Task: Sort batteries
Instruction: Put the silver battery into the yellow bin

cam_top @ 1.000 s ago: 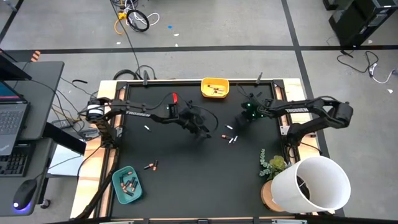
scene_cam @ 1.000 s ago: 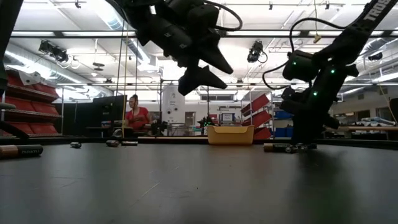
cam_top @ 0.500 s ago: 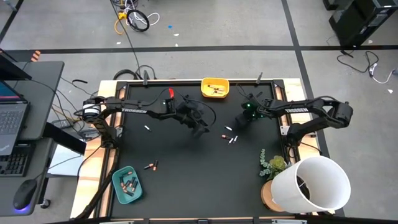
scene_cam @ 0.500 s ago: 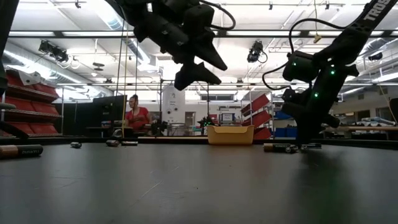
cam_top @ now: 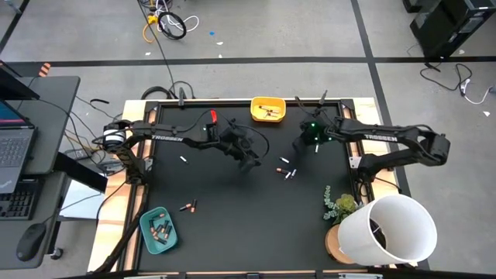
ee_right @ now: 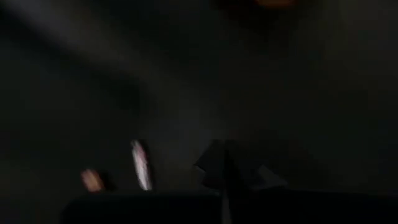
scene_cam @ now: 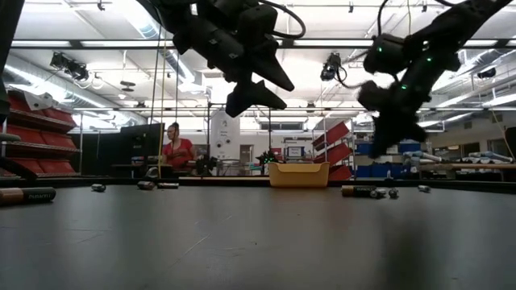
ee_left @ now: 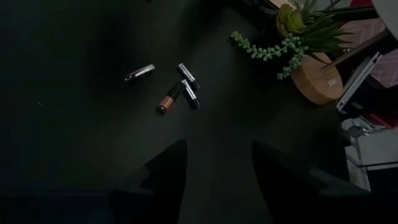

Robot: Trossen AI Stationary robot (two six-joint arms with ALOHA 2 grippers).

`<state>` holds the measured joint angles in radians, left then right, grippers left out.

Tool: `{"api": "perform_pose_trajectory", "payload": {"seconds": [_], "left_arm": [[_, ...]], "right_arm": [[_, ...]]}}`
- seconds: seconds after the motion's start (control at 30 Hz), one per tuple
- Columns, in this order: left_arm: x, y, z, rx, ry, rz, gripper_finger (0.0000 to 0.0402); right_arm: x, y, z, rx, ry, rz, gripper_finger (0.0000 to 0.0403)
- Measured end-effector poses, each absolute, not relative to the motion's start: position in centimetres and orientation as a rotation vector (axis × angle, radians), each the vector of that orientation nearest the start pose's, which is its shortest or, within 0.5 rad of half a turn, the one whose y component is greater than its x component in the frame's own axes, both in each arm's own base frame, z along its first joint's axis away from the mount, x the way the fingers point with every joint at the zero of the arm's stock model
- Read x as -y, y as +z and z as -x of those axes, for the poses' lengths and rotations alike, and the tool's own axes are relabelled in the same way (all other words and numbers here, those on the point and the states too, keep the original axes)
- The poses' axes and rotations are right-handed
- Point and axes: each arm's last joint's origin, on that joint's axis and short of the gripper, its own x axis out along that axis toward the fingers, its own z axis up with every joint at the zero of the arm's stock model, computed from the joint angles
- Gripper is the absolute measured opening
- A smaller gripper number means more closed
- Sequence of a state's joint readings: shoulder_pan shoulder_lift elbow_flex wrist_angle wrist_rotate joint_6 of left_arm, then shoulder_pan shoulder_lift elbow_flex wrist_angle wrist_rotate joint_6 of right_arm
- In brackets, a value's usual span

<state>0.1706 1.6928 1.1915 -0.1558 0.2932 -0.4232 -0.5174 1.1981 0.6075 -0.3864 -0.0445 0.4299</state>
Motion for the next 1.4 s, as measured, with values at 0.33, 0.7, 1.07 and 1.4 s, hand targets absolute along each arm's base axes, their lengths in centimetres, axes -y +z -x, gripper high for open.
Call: {"api": "perform_pose_trajectory", "payload": {"seconds": [0.33,0.7,1.07,1.4], "left_arm": [[-5.5,24.3,-36.8,-0.647,0.015,0.55,0.0195],[-5.6,24.5,-37.0,-0.62,-0.012,0.527,0.0195],[-6.4,24.5,-36.8,-0.618,-0.013,0.543,0.0195],[-7.3,24.5,-36.6,-0.616,-0.021,0.561,0.0195]], "right_arm": [[8.7,19.1,-15.1,-0.942,-0.933,-1.044,0.0119],[9.0,16.0,-13.3,-0.934,-1.161,-1.163,0.0207],[9.9,13.7,-14.0,-0.972,-1.226,-1.092,0.0161],[9.4,12.5,-15.0,-1.191,-1.163,-0.846,0.0014]]}}
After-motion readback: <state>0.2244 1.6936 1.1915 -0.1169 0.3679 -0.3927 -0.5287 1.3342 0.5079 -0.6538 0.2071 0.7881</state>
